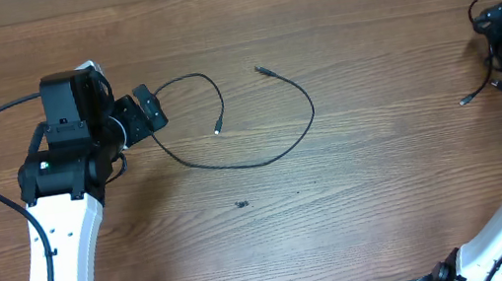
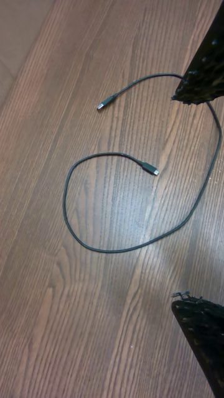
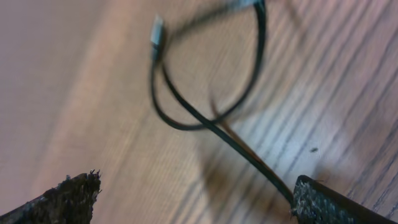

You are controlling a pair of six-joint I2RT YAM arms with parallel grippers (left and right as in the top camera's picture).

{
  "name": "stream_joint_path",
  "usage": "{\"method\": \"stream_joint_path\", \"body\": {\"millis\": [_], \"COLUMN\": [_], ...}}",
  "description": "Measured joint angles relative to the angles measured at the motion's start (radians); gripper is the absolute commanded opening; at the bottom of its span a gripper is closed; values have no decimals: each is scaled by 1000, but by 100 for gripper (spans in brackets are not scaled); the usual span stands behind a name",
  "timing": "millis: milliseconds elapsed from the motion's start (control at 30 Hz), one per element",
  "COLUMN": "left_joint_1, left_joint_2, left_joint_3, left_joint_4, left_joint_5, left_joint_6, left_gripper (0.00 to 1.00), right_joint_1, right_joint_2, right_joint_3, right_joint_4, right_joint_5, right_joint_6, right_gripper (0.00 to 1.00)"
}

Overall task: Untangle cables
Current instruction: 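Carry the cable to the far right and lay it down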

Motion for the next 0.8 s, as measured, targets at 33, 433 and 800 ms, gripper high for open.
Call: {"method": "stream_joint_path", "body": {"millis": [33, 433, 800], "left_joint_1": [0, 0, 0], "left_joint_2": [0, 0, 0], "left_joint_3": [0, 0, 0], "left_joint_4": [0, 0, 0], "left_joint_5": [0, 0, 0], "left_joint_6": [0, 0, 0], "left_gripper": [100, 100, 100], "right_joint_1": [0, 0, 0], "right_joint_2": [-14, -34, -7], "right_joint_3": [0, 0, 0], "right_joint_4": [-1, -1, 52], "right_joint_5": [-2, -57, -11], "right_joint_6": [0, 114, 157], "right_gripper": [100, 100, 100]}}
